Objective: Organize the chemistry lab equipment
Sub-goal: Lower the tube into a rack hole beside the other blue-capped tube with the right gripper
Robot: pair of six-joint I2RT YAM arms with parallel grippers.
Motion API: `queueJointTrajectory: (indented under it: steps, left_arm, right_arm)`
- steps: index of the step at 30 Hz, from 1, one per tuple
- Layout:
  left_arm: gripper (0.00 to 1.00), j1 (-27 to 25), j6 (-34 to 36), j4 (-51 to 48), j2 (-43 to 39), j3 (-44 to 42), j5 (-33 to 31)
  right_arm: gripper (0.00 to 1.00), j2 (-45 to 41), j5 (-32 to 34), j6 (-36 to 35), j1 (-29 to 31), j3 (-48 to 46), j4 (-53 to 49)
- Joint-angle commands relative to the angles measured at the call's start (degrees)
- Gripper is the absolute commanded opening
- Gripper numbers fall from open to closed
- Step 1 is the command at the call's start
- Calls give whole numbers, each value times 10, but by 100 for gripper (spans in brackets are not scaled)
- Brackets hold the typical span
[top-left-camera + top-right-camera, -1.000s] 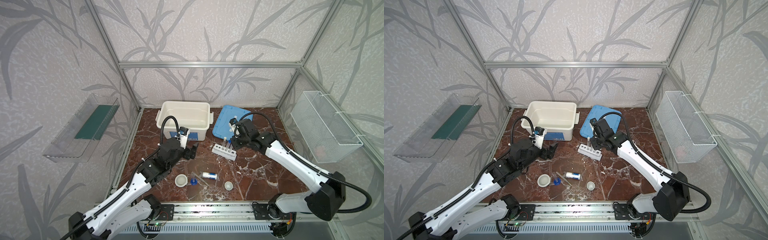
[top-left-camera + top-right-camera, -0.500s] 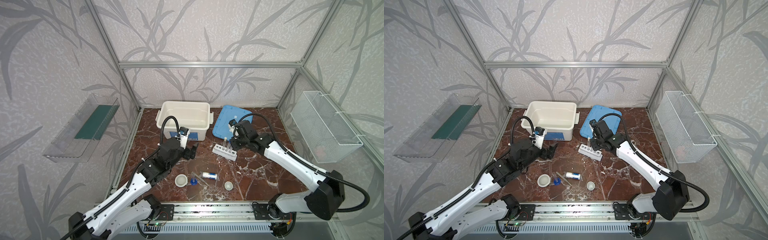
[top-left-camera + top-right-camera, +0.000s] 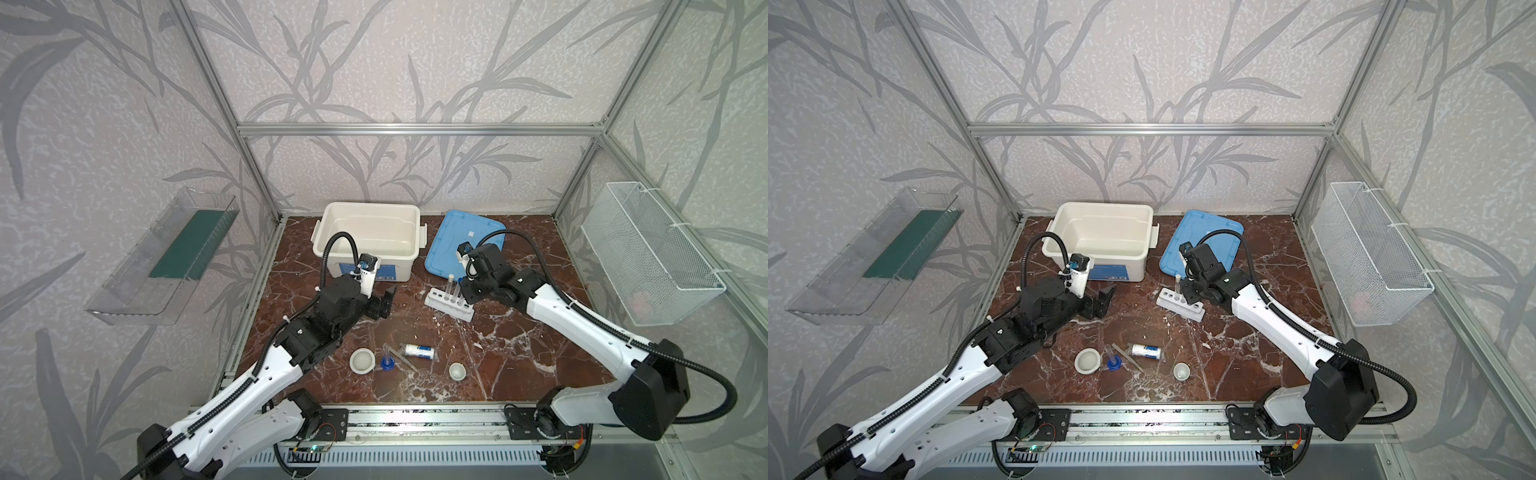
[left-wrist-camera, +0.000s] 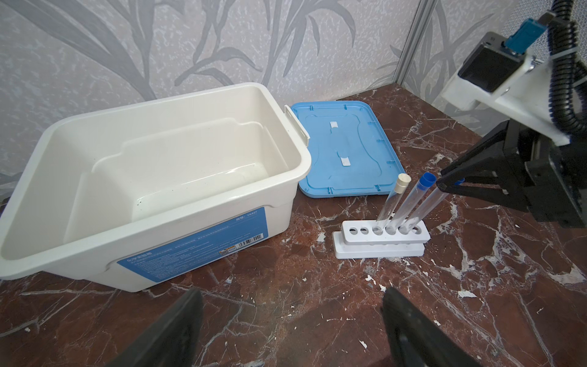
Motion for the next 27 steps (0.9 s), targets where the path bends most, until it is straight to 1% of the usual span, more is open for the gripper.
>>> queueJointTrajectory:
  steps: [1, 15, 25, 27]
  left_arm:
    - [88, 1, 1, 5, -9, -7, -3]
    - [88, 2, 3, 8, -7, -8, 2]
    - [88, 1, 5, 8, -6, -8, 4]
    - [88, 1, 6, 8, -6, -8, 5]
  right_arm:
    - [10, 4, -1, 7, 3, -7, 9]
    - [12, 9, -6, 11, 2, -20, 19]
    - [15, 16, -9, 11, 2, -17, 17]
    - [18, 16, -10, 10, 2, -15, 16]
